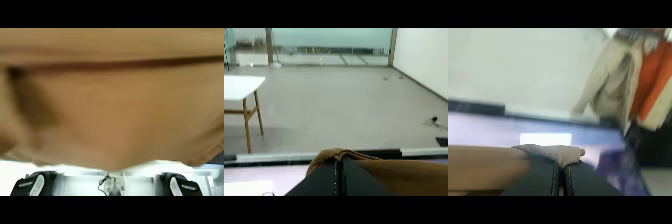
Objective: Fold the shirts.
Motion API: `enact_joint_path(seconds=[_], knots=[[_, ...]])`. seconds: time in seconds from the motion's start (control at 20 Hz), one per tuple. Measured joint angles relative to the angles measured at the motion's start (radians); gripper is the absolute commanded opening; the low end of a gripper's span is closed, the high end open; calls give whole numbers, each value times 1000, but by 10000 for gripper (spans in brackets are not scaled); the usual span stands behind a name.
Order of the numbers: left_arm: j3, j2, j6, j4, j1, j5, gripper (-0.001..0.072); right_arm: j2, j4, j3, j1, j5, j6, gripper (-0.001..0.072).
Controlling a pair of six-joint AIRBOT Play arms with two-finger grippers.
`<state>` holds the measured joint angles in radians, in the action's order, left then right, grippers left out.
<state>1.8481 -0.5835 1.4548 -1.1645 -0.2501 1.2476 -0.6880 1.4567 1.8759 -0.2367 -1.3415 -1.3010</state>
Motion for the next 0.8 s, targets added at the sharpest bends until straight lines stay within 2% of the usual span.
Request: enact_joint_path(seconds=[0.1, 0.25, 0.5, 0.7, 0.8], knots=[[-119, -13, -48, -5, 0, 27, 29, -53, 10, -80, 1, -84, -2, 66], [-328, -58, -101, -11, 1, 33, 29, -134, 33, -293, 1, -101, -4, 65], [-593, -275, -151, 25, 46, -134, 29, -380, 16, -536, 3, 121, -29, 65], [-610, -538, -156, 31, 125, -337, 29, -594, -133, -580, 5, 360, -41, 65], [-589, -664, -127, 38, 161, -449, 30, -682, -210, -588, 21, 491, -34, 65]])
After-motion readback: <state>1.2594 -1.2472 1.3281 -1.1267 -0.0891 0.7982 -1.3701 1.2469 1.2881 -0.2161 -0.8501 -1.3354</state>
